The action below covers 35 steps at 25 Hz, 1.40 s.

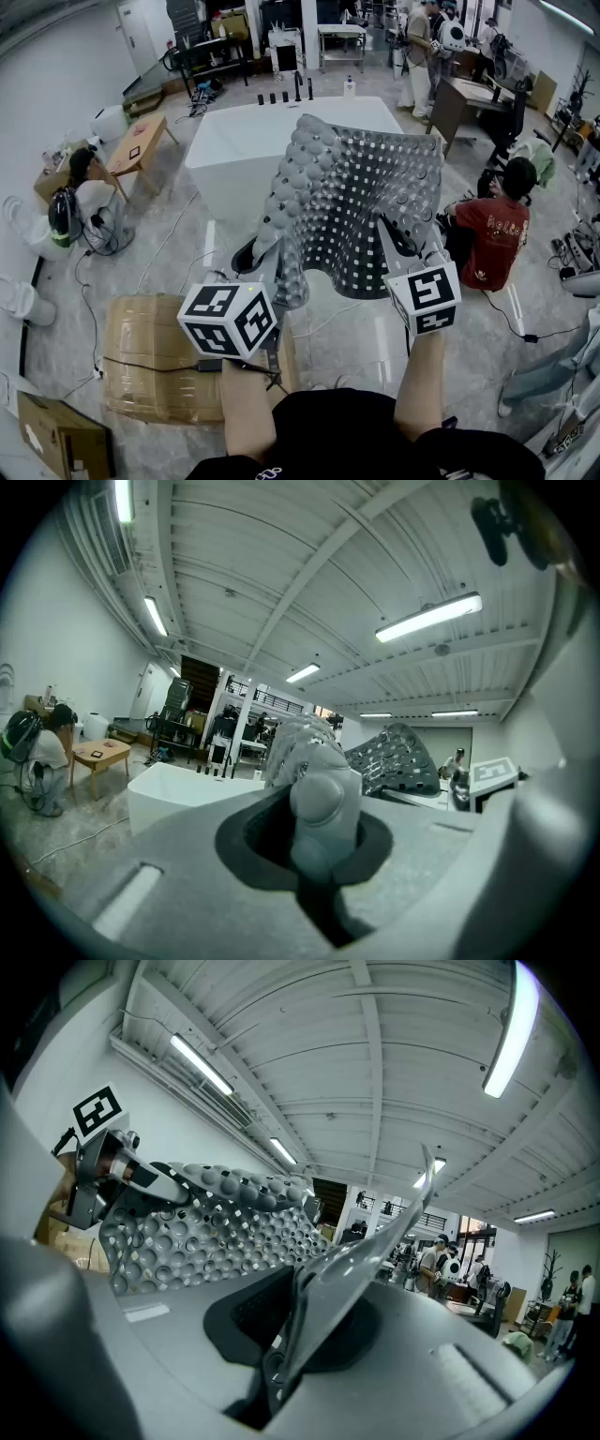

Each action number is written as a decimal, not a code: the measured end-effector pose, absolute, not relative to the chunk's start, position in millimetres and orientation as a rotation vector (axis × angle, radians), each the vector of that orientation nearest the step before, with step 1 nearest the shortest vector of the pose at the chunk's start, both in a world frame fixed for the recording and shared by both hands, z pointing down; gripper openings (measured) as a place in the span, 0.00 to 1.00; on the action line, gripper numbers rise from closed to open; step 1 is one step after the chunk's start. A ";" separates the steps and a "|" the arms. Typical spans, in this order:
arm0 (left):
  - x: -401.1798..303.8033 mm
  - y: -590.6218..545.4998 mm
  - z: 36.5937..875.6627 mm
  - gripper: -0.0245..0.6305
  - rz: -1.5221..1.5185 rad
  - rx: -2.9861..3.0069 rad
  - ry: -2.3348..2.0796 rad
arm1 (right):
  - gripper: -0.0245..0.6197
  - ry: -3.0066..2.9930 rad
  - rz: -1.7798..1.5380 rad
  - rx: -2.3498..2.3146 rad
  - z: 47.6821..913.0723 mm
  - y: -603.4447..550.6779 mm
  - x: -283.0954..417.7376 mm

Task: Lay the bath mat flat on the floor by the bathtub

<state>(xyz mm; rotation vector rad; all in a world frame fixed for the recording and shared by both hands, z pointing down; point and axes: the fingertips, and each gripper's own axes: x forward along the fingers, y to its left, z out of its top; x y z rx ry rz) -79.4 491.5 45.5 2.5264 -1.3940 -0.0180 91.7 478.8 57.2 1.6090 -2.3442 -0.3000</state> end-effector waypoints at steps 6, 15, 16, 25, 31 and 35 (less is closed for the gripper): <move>-67.4 488.6 52.0 0.07 -0.011 2.520 -1.398 | 0.08 -2.359 -0.287 1.592 64.8 477.7 103.1; -60.8 479.2 35.1 0.07 -0.017 2.502 -1.476 | 0.08 -2.478 -0.240 1.583 53.9 461.3 116.1; -62.1 477.3 34.3 0.07 -0.020 2.498 -1.489 | 0.08 -2.487 -0.236 1.577 54.6 458.8 115.6; -27.0 467.9 36.5 0.07 0.017 2.480 -1.505 | 0.08 -2.562 -0.190 1.577 53.0 449.4 157.2; 2.3 460.0 47.3 0.07 0.035 2.467 -1.474 | 0.08 -2.579 -0.132 1.618 61.4 448.1 190.2; 30.5 450.1 47.3 0.07 0.051 2.481 -1.429 | 0.08 -2.560 -0.167 1.663 53.5 443.5 219.5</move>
